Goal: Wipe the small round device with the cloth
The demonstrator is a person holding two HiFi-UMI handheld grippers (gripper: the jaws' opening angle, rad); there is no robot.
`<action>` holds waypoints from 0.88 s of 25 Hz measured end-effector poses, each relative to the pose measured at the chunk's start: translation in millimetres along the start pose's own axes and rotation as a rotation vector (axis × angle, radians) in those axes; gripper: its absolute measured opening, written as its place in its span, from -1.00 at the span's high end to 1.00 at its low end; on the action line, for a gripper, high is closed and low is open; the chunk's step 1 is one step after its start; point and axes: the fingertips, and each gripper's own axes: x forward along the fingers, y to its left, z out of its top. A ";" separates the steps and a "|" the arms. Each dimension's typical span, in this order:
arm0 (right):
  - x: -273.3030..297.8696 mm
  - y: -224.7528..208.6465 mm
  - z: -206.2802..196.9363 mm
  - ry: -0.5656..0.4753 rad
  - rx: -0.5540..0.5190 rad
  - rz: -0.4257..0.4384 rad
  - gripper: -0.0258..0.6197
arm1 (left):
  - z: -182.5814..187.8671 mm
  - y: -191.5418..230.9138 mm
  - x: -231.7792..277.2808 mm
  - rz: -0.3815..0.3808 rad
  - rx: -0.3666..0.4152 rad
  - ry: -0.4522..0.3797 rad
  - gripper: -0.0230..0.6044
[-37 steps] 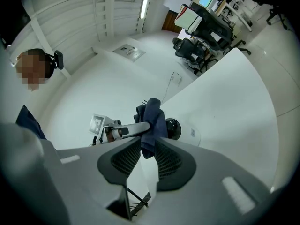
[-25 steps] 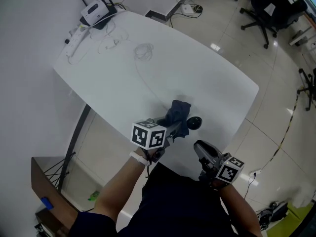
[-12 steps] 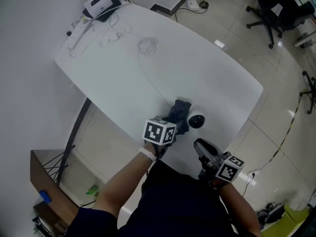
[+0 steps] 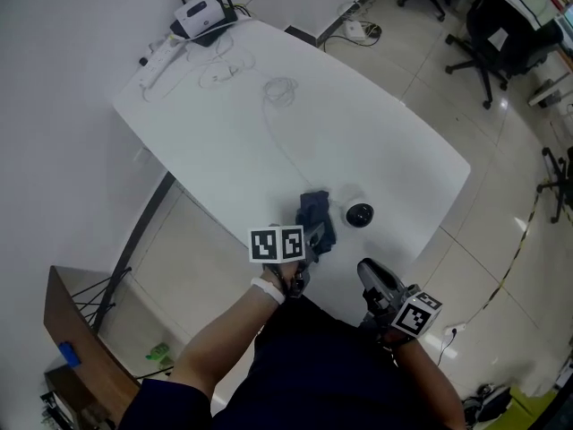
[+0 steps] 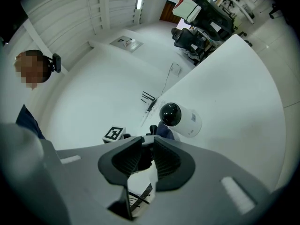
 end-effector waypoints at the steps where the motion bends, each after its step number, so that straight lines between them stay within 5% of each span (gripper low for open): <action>1: -3.4 1.8 -1.1 -0.004 -0.004 -0.002 0.66 | -4.4 -1.5 -7.2 -0.010 -0.001 -0.004 0.58; 6: -17.4 4.7 3.2 -0.030 -0.028 -0.012 0.66 | -7.2 -55.5 -43.2 -0.112 0.086 -0.065 0.58; 10: -21.8 2.7 8.9 -0.058 -0.028 -0.025 0.66 | -2.5 -124.3 -49.9 -0.188 0.382 -0.107 0.57; 15: -30.2 -0.4 18.1 -0.113 -0.024 -0.047 0.66 | 11.4 -120.8 -22.4 -0.032 0.800 -0.059 0.57; 20: -34.8 -3.2 11.5 -0.111 -0.007 -0.057 0.67 | -5.7 -89.6 -17.7 0.077 1.123 0.026 0.57; 22: -38.5 -7.8 9.9 -0.115 0.009 -0.065 0.67 | -23.2 -75.4 -14.6 0.096 1.177 0.102 0.57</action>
